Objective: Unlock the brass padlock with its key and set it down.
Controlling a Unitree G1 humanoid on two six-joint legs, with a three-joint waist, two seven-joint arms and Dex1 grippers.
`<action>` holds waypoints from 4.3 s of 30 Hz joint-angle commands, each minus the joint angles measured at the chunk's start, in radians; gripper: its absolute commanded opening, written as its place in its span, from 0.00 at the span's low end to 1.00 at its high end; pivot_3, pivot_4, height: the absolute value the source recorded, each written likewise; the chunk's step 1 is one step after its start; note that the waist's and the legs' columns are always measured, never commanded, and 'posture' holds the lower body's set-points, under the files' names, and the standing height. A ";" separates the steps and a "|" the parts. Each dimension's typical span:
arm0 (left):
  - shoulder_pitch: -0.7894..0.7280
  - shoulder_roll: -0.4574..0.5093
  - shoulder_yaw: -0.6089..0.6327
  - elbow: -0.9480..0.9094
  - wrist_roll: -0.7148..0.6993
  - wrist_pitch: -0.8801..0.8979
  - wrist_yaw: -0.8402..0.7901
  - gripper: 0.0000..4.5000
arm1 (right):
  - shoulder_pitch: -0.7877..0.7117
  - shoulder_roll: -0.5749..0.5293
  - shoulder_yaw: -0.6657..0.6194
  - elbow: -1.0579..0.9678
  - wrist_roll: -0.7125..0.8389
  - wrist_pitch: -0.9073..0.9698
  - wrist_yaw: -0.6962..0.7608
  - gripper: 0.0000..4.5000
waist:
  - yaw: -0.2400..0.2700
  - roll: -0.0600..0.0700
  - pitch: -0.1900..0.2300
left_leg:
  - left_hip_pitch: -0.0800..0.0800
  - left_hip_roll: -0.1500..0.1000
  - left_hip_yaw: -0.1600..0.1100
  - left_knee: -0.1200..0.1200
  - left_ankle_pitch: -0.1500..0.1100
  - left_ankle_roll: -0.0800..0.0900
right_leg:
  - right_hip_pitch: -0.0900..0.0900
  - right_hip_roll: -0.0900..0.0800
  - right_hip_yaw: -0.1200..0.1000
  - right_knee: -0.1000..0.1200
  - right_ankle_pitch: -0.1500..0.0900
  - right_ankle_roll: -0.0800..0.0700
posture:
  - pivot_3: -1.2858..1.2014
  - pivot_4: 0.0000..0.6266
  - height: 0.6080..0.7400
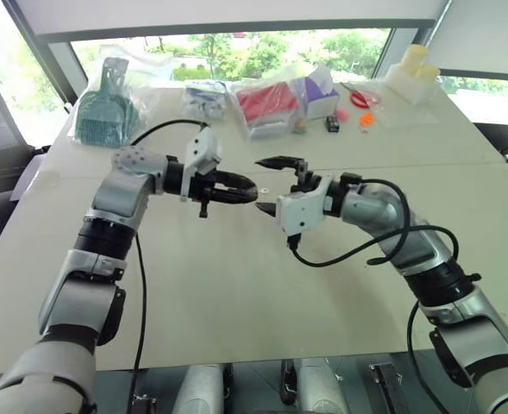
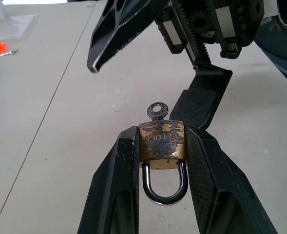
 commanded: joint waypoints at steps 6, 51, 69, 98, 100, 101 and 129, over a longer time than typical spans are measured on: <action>-0.017 0.010 0.014 -0.025 0.006 -0.019 -0.008 0.17 | -0.024 0.002 -0.024 -0.003 -0.019 -0.041 -0.023 0.51 | 0.002 0.000 0.000 | 0.000 0.000 0.000 0.000 0.000 0.000 | 0.000 0.000 0.000 0.000 0.000 0.000 | 0.52 0.24 1.00; -0.105 -0.019 0.030 0.037 -0.004 0.031 -0.134 0.17 | -0.043 -0.046 -0.052 0.237 -0.115 -0.545 -0.250 0.85 | -0.008 -0.001 0.001 | 0.000 -0.001 0.004 0.000 0.003 -0.006 | 0.000 0.000 0.001 0.001 0.000 0.001 | 0.52 0.24 1.00; -0.109 0.000 0.033 -0.013 -0.028 0.122 -0.179 0.17 | -0.145 -0.013 -0.023 0.380 -0.208 -0.750 -0.394 0.73 | -0.020 -0.001 0.001 | 0.001 0.000 0.002 0.000 0.003 -0.005 | 0.000 0.000 0.002 0.001 0.000 0.001 | 0.52 0.24 1.00; -0.084 0.012 0.041 -0.086 -0.057 0.187 -0.172 0.99 | -0.152 -0.015 -0.007 0.401 -0.166 -0.744 -0.339 0.00 | -0.020 -0.001 0.001 | 0.001 0.000 0.002 0.000 0.003 -0.005 | 0.000 0.000 0.003 0.002 0.000 0.001 | 0.52 0.24 1.00; -0.084 0.011 0.046 -0.086 -0.056 0.183 -0.164 0.99 | -0.153 -0.014 -0.007 0.402 -0.166 -0.744 -0.338 0.00 | -0.020 -0.001 0.001 | 0.001 0.000 0.002 0.000 0.003 -0.005 | 0.000 0.000 0.003 0.002 0.000 0.001 | 0.52 0.24 1.00; -0.084 0.011 0.048 -0.085 -0.055 0.177 -0.158 0.99 | -0.153 -0.013 -0.006 0.402 -0.166 -0.744 -0.337 0.00 | -0.020 -0.001 0.001 | 0.001 0.000 0.002 0.000 0.003 -0.005 | 0.000 0.000 0.003 0.002 0.000 0.001 | 0.52 0.24 1.00; 0.045 0.132 0.059 -0.230 -0.083 0.196 -0.067 0.01 | -0.140 -0.012 -0.005 0.396 -0.153 -0.723 -0.317 0.00 | -0.020 -0.001 0.001 | 0.002 0.001 0.002 0.000 0.004 -0.006 | 0.000 0.000 0.003 0.002 0.000 0.000 | 0.52 0.24 1.00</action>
